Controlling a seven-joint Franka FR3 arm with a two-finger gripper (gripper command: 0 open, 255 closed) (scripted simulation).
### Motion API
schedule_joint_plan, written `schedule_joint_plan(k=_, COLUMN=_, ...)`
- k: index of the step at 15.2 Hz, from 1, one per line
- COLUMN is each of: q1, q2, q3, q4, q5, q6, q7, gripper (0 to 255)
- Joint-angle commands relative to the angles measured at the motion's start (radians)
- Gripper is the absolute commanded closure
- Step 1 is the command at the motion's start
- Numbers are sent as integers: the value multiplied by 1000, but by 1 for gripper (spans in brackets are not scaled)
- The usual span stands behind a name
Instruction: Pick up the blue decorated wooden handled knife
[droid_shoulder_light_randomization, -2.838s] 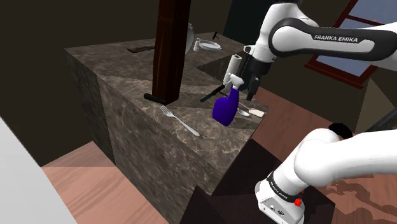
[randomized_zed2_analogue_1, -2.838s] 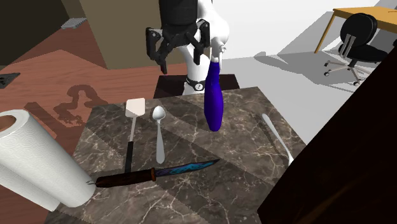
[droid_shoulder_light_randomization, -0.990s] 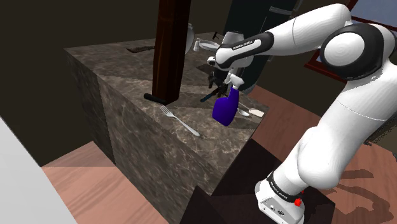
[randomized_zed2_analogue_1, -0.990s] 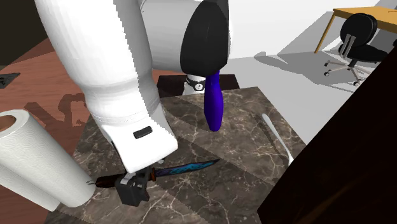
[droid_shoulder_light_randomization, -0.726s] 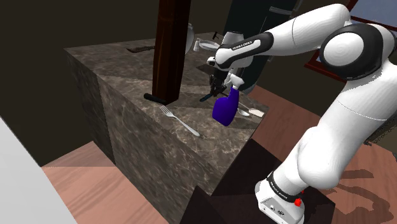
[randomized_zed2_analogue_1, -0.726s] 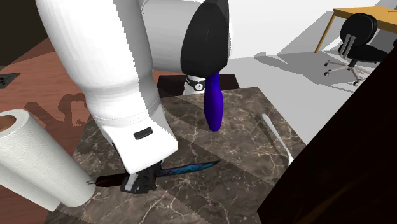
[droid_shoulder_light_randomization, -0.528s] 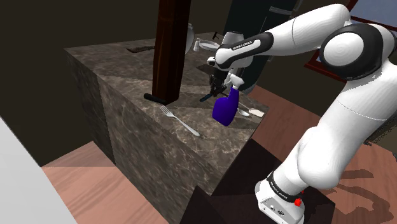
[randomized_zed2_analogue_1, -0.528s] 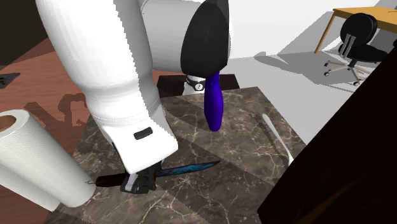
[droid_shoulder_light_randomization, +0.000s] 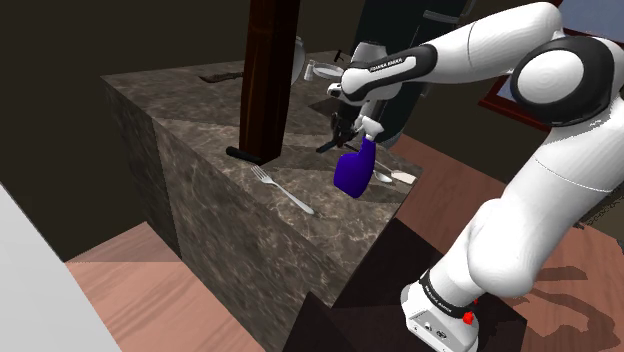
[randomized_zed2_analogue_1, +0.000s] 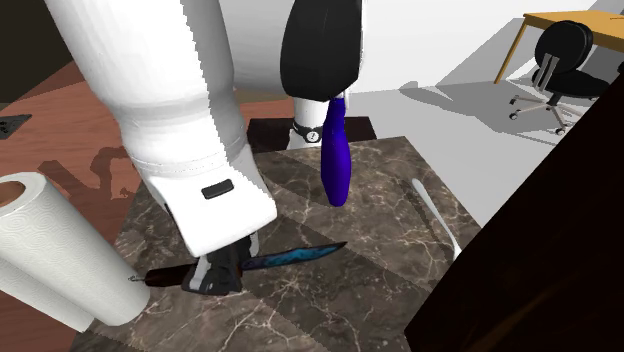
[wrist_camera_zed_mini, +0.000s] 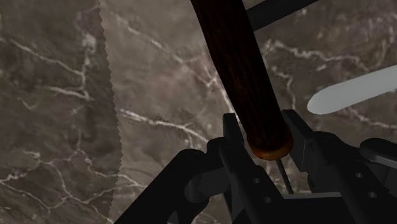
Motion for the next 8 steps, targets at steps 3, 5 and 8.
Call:
schedule_joint_plan(k=3, q1=2, q2=-25, q3=0, q4=28, q5=-14, q6=-51, q7=11, gripper=255)
schedule_joint_plan(k=5, q1=3, q2=-37, q3=0, q4=43, q5=-20, q6=-77, q7=15, gripper=255)
schedule_joint_plan(k=8, q1=4, q2=-53, q3=0, q4=67, q5=-28, q6=-115, q7=21, gripper=255)
